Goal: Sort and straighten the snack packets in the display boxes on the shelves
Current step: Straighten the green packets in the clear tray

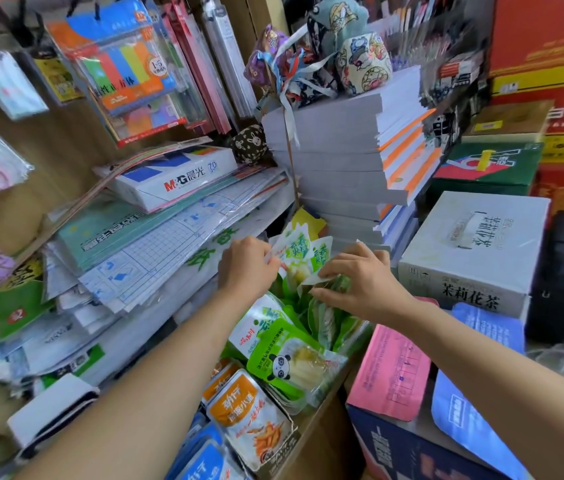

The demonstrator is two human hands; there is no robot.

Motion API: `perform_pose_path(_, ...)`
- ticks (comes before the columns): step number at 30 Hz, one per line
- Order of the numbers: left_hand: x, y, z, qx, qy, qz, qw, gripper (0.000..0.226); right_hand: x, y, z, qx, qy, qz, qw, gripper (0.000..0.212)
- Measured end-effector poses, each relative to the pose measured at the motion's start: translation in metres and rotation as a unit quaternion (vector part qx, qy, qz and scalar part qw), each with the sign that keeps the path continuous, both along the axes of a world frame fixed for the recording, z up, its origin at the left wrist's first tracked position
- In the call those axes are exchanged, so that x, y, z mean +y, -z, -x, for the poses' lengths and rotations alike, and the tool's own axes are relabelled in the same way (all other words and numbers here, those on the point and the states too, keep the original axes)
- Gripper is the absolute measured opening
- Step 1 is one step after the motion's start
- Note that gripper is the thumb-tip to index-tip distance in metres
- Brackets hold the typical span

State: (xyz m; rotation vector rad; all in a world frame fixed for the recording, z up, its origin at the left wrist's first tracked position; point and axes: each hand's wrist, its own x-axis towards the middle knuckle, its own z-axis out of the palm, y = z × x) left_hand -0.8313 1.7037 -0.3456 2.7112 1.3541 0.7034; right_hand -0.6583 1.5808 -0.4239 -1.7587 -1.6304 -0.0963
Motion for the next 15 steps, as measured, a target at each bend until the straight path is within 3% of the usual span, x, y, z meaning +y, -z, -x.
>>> perform_pose_path(5, 0.012, -0.007, 0.004, 0.012, 0.038, 0.099, 0.994, 0.043, 0.002, -0.006, 0.002, 0.035, 0.014, 0.010, 0.999, 0.063)
perform_pose_path(8, 0.011, -0.014, 0.008, -0.042, 0.080, 0.104, 0.990, 0.059, 0.003, -0.008, 0.003, 0.053, 0.022, 0.015, 0.998, 0.077)
perform_pose_path(12, 0.009, -0.020, 0.007, -0.122, 0.069, 0.080, 0.987, 0.021, 0.002, -0.011, 0.004, 0.012, 0.012, 0.026, 1.000, 0.088)
perform_pose_path(15, 0.008, -0.022, -0.004, -0.106, 0.057, 0.051, 0.991, 0.017, 0.006, -0.019, 0.009, -0.096, 0.025, 0.038, 0.994, 0.083)
